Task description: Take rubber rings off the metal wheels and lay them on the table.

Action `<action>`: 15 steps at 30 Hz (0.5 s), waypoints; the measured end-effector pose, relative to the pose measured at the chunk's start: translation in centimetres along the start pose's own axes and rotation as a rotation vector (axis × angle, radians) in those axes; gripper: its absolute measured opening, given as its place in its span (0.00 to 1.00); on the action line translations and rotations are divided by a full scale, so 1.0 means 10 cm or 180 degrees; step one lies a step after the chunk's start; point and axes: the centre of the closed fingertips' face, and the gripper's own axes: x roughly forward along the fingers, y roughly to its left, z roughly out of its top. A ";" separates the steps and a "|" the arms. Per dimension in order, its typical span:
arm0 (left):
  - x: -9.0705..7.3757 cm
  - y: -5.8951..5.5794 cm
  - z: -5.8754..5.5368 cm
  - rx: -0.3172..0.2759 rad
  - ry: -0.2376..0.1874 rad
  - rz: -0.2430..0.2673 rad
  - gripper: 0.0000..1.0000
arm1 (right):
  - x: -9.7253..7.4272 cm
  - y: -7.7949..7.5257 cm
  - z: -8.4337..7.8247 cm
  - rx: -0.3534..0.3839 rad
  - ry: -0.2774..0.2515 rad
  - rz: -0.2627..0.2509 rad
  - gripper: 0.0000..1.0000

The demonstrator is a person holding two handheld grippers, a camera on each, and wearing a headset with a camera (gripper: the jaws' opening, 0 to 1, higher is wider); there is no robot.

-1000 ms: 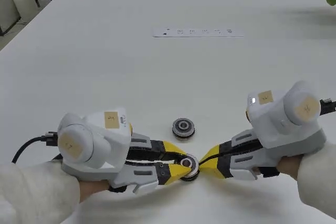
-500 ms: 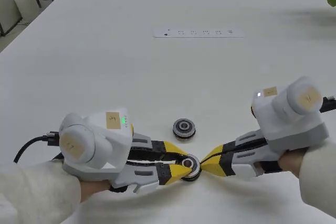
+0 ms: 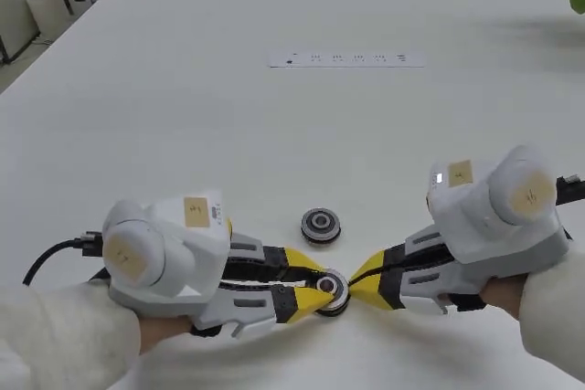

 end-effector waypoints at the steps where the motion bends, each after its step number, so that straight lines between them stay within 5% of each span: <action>1: 0.00 0.00 0.00 0.0000 0.0001 0.0002 0.13 | 0.00 0.00 0.00 -0.0115 0.0031 -0.0026 0.00; 4: 0.00 0.01 0.00 -0.0002 -0.0001 0.0005 0.13 | 0.01 0.01 0.00 -0.0330 0.0131 -0.0070 0.00; 7: 0.00 0.01 0.00 0.0000 -0.0003 0.0006 0.13 | 0.01 -0.01 -0.01 -0.0237 0.0132 -0.0067 0.00; 15: 0.01 0.02 -0.01 0.0001 -0.0015 0.0003 0.13 | -0.02 -0.06 0.00 0.0841 -0.0203 0.0102 0.00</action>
